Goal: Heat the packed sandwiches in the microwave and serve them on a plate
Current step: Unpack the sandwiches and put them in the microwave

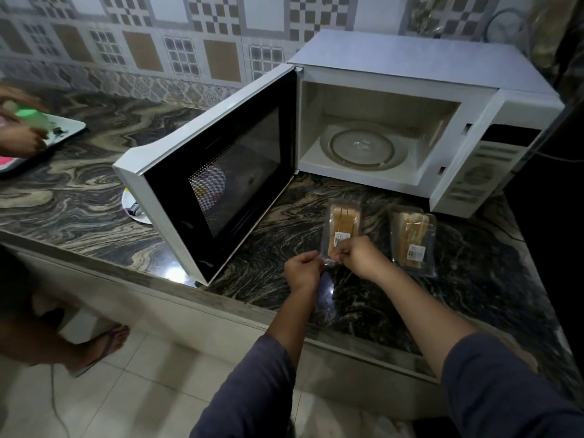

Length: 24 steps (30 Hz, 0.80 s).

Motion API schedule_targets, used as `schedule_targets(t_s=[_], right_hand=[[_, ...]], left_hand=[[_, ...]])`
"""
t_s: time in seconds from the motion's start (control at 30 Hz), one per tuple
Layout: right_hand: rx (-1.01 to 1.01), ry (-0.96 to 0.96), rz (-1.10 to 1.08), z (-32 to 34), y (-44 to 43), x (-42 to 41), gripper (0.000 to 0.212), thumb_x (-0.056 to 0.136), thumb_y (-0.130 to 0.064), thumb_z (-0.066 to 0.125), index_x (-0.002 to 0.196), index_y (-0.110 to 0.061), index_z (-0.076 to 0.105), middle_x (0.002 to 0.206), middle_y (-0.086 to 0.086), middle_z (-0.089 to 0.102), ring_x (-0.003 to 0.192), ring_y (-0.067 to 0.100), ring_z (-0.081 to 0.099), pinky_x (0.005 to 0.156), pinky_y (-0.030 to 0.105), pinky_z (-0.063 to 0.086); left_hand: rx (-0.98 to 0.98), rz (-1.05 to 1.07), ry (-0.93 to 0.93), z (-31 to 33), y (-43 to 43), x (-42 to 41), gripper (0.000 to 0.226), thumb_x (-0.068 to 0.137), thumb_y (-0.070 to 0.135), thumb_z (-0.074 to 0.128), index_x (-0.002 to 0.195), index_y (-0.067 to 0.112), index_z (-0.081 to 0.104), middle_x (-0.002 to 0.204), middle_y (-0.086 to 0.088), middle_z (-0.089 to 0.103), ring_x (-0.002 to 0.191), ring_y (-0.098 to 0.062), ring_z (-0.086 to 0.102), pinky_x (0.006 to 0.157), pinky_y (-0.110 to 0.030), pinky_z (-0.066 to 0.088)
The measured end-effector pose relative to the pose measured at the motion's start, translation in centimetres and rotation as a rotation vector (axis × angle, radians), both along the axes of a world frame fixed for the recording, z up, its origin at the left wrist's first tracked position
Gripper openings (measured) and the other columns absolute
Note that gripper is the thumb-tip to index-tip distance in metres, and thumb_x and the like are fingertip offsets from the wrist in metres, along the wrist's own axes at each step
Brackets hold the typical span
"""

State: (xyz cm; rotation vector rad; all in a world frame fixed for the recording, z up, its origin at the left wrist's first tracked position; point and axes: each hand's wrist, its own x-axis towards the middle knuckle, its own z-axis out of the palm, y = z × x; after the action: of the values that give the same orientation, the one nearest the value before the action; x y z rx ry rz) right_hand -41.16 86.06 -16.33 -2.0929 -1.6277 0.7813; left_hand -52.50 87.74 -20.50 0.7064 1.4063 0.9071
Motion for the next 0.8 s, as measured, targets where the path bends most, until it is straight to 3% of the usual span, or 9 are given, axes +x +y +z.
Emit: schedule_targets(t_s=[0.1, 0.2, 0.3, 0.43, 0.53, 0.63, 0.7, 0.8], right_hand=[[-0.015, 0.022, -0.011, 0.0, -0.2, 0.1, 0.013, 0.087, -0.007, 0.059, 0.087, -0.003, 0.072, 0.103, 0.012, 0.070, 0.090, 0.014, 0.060, 0.074, 0.015, 0.037], [-0.009, 0.041, -0.010, 0.7, 0.0, -0.1, 0.015, 0.088, -0.004, 0.057, 0.092, 0.000, 0.071, 0.105, 0.013, 0.069, 0.090, 0.016, 0.059, 0.069, 0.012, 0.039], [0.020, 0.065, -0.004, 2.5, 0.7, 0.3, 0.017, 0.086, -0.006, 0.060, 0.099, -0.003, 0.071, 0.109, 0.011, 0.068, 0.102, 0.021, 0.060, 0.080, 0.020, 0.040], [0.063, -0.008, 0.032, 5.1, 0.9, 1.5, 0.017, 0.085, -0.007, 0.061, 0.097, -0.008, 0.073, 0.106, 0.010, 0.070, 0.098, 0.019, 0.062, 0.084, 0.025, 0.045], [0.338, -0.026, -0.037, 6.6, 0.8, 1.9, 0.014, 0.086, -0.013, 0.062, 0.096, -0.010, 0.072, 0.101, 0.009, 0.069, 0.095, 0.020, 0.059, 0.083, 0.029, 0.045], [0.673, -0.241, -0.196, 7.6, 1.3, 2.2, 0.015, 0.087, -0.018, 0.062, 0.094, -0.010, 0.073, 0.091, 0.010, 0.059, 0.093, 0.025, 0.050, 0.080, 0.033, 0.040], [0.737, -0.329, -0.274, 7.9, 1.7, 2.5, 0.016, 0.088, -0.020, 0.061, 0.095, -0.013, 0.073, 0.087, 0.009, 0.054, 0.088, 0.027, 0.049, 0.074, 0.033, 0.039], [0.748, -0.246, -0.275, 7.8, 2.2, 2.4, 0.019, 0.091, -0.018, 0.054, 0.102, -0.011, 0.069, 0.090, 0.010, 0.059, 0.081, 0.026, 0.056, 0.066, 0.029, 0.040]], left_hand=[[0.015, -0.014, 0.031, 0.3, -0.2, 0.0, 0.025, 0.079, -0.007, 0.064, 0.104, -0.004, 0.066, 0.099, -0.019, 0.068, 0.084, -0.022, 0.062, 0.070, -0.023, 0.053], [0.023, -0.020, 0.042, 0.4, -0.2, -0.1, 0.024, 0.079, -0.008, 0.063, 0.102, -0.004, 0.067, 0.101, -0.020, 0.068, 0.089, -0.027, 0.065, 0.084, -0.031, 0.054], [0.031, -0.018, 0.063, 0.6, -0.2, -0.2, 0.023, 0.078, -0.008, 0.065, 0.101, -0.005, 0.068, 0.104, -0.023, 0.068, 0.096, -0.030, 0.065, 0.090, -0.036, 0.053], [0.054, -0.030, 0.059, 0.7, -0.4, -0.3, 0.023, 0.080, -0.005, 0.064, 0.103, -0.006, 0.066, 0.105, -0.023, 0.067, 0.088, -0.023, 0.061, 0.082, -0.027, 0.050], [0.069, -0.050, 0.060, 0.8, -0.7, -0.6, 0.025, 0.081, -0.002, 0.064, 0.106, -0.005, 0.066, 0.106, -0.021, 0.067, 0.090, -0.023, 0.061, 0.081, -0.024, 0.048], [0.081, -0.071, 0.063, 0.7, -0.7, -0.7, 0.025, 0.081, -0.001, 0.065, 0.106, -0.003, 0.066, 0.104, -0.018, 0.068, 0.090, -0.021, 0.062, 0.082, -0.025, 0.049], [0.093, -0.079, 0.066, 0.6, -0.7, -0.8, 0.024, 0.080, -0.001, 0.066, 0.104, -0.003, 0.067, 0.103, -0.018, 0.069, 0.092, -0.023, 0.064, 0.084, -0.028, 0.051], [0.096, -0.086, 0.067, 0.5, -0.6, -0.8, 0.024, 0.081, -0.001, 0.065, 0.104, -0.003, 0.067, 0.104, -0.019, 0.069, 0.089, -0.022, 0.062, 0.087, -0.030, 0.051]])
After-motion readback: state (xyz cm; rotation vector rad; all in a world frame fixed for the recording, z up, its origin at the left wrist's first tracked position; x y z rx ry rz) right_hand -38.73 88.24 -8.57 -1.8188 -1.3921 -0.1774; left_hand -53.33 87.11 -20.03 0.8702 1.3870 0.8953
